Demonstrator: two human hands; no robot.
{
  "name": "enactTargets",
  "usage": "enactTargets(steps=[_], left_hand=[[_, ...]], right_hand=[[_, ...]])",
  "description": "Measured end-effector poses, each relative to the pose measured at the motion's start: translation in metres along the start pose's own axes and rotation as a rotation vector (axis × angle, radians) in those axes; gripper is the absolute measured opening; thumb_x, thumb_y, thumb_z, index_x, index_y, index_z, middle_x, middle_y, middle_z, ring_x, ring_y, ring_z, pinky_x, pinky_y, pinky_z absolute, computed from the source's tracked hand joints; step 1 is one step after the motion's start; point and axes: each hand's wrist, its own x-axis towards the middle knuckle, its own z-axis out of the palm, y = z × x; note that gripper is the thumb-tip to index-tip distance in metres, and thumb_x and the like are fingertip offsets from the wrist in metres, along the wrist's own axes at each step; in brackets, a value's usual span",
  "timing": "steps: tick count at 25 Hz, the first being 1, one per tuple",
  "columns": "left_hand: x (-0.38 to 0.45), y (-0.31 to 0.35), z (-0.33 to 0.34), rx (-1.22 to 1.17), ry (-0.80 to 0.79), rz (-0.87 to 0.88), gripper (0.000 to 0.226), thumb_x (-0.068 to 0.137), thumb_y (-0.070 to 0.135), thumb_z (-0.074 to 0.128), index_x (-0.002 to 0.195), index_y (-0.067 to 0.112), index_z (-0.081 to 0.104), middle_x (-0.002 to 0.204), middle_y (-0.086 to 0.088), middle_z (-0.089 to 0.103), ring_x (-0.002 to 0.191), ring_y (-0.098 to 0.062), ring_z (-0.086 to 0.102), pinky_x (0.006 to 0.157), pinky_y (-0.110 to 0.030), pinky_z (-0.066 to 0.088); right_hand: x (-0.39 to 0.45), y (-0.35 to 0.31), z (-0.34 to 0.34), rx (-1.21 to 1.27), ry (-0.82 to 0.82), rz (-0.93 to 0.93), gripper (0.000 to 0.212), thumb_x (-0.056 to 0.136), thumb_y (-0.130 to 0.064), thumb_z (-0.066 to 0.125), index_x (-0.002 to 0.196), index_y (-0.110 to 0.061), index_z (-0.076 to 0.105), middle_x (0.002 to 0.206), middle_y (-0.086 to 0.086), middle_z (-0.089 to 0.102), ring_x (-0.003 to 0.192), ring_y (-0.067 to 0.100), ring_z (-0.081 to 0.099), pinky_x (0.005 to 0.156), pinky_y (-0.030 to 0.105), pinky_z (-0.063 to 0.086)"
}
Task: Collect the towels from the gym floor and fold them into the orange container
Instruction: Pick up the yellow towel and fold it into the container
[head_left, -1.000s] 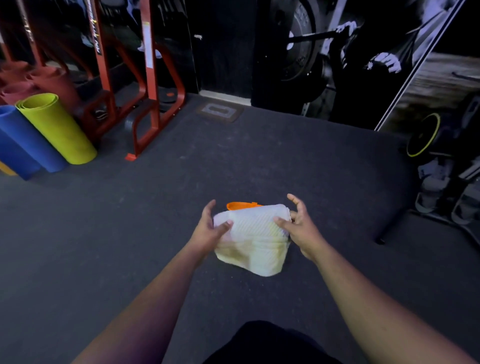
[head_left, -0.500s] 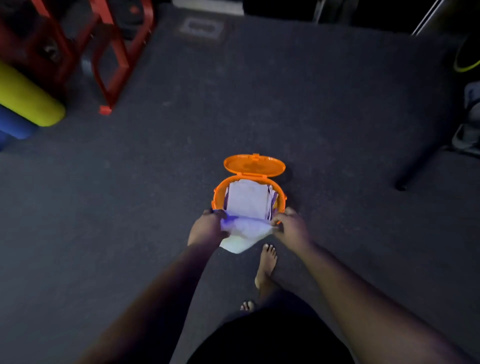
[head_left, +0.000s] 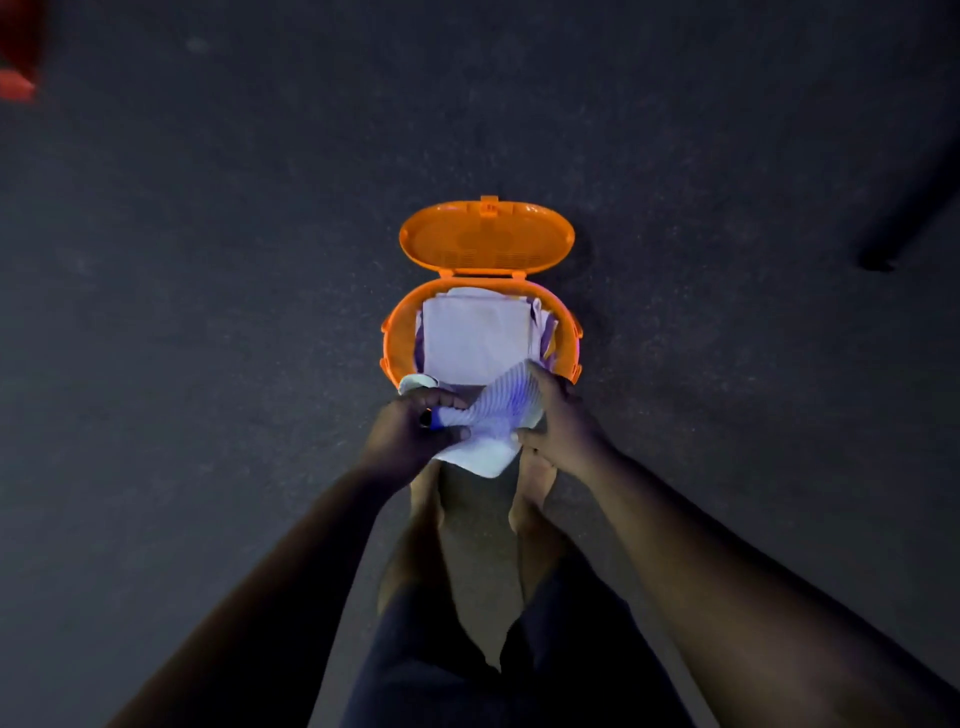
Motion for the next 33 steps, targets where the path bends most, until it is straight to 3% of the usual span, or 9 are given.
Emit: enactTargets(steps=[2, 5, 9, 14, 17, 19, 23, 26, 33], left_hand=[[0.036, -0.021, 0.005, -0.079, -0.068, 0.017, 0.035, 0.078, 0.009, 0.087, 0.099, 0.033, 0.073, 0.102, 0.013, 0.072, 0.088, 0.005, 0.063, 0.078, -0.014, 0.049], [0.086, -0.056, 0.006, -0.131, -0.122, 0.012, 0.037, 0.077, 0.005, 0.087, 0.098, 0.032, 0.071, 0.101, 0.007, 0.071, 0.090, -0.005, 0.062, 0.078, -0.022, 0.050], [0.144, -0.094, 0.000, 0.422, -0.139, 0.046, 0.040, 0.079, 0.013, 0.082, 0.115, 0.025, 0.069, 0.122, -0.003, 0.066, 0.107, -0.027, 0.065, 0.083, -0.030, 0.046], [0.208, -0.116, 0.014, 0.720, 0.173, 0.262, 0.023, 0.088, 0.011, 0.065, 0.111, 0.012, 0.065, 0.137, -0.017, 0.053, 0.116, -0.043, 0.058, 0.080, -0.049, 0.054], [0.245, -0.173, 0.034, 0.805, 0.262, 0.495, 0.022, 0.086, 0.004, 0.070, 0.108, 0.002, 0.067, 0.146, -0.024, 0.052, 0.139, -0.046, 0.044, 0.110, -0.056, 0.041], [0.263, -0.224, 0.061, 0.877, 0.154, 0.547, 0.035, 0.083, -0.002, 0.071, 0.117, -0.003, 0.066, 0.145, -0.025, 0.054, 0.139, -0.045, 0.046, 0.113, -0.058, 0.038], [0.264, -0.286, 0.111, 0.957, -0.112, 0.416, 0.038, 0.091, 0.003, 0.059, 0.128, 0.002, 0.063, 0.155, -0.018, 0.046, 0.148, -0.038, 0.036, 0.120, -0.054, 0.029], [0.262, -0.271, 0.120, 0.777, -0.002, 0.358, 0.045, 0.094, 0.016, 0.059, 0.138, 0.008, 0.055, 0.158, -0.018, 0.041, 0.152, -0.036, 0.029, 0.122, -0.056, 0.027], [0.350, -0.248, 0.146, 0.813, 0.162, 0.306, 0.075, 0.105, 0.057, 0.034, 0.163, 0.013, 0.018, 0.170, -0.013, 0.011, 0.158, -0.030, 0.006, 0.125, -0.057, 0.009]], right_hand=[[0.043, 0.025, 0.011, 0.032, 0.065, 0.010, 0.099, 0.074, -0.018, 0.088, 0.157, -0.023, 0.033, 0.160, 0.008, 0.035, 0.144, 0.022, 0.036, 0.112, 0.033, 0.036], [0.096, 0.053, 0.019, -0.145, 0.020, 0.028, 0.059, 0.077, -0.032, 0.084, 0.130, -0.021, 0.063, 0.126, 0.007, 0.064, 0.116, 0.028, 0.059, 0.092, 0.036, 0.050], [0.134, 0.059, 0.029, -0.418, 0.079, -0.211, 0.037, 0.074, -0.032, 0.079, 0.104, -0.015, 0.067, 0.118, 0.009, 0.056, 0.107, 0.035, 0.058, 0.081, 0.038, 0.051], [0.180, 0.052, 0.039, -0.579, 0.279, -0.385, 0.044, 0.068, -0.012, 0.084, 0.106, -0.005, 0.064, 0.143, 0.015, 0.057, 0.124, 0.036, 0.060, 0.090, 0.042, 0.054], [0.210, 0.085, 0.064, -0.657, 0.413, -0.508, 0.031, 0.085, -0.009, 0.056, 0.114, -0.003, 0.064, 0.145, 0.014, 0.057, 0.139, 0.031, 0.049, 0.113, 0.046, 0.041], [0.225, 0.118, 0.092, -0.730, 0.368, -0.479, 0.048, 0.088, -0.007, 0.035, 0.129, -0.004, 0.061, 0.145, 0.014, 0.056, 0.139, 0.033, 0.048, 0.115, 0.050, 0.037], [0.228, 0.178, 0.141, -0.851, -0.015, -0.315, 0.056, 0.097, -0.011, 0.028, 0.148, -0.016, 0.050, 0.164, 0.010, 0.029, 0.153, 0.031, 0.022, 0.121, 0.058, 0.020], [0.226, 0.174, 0.146, -0.794, 0.139, -0.292, 0.048, 0.103, -0.040, 0.043, 0.147, -0.023, 0.049, 0.165, 0.009, 0.027, 0.154, 0.028, 0.020, 0.121, 0.059, 0.018], [0.314, 0.158, 0.152, -0.650, 0.362, -0.030, 0.068, 0.103, -0.062, 0.024, 0.161, -0.027, 0.017, 0.170, 0.008, 0.007, 0.157, 0.027, -0.001, 0.122, 0.060, 0.015]])
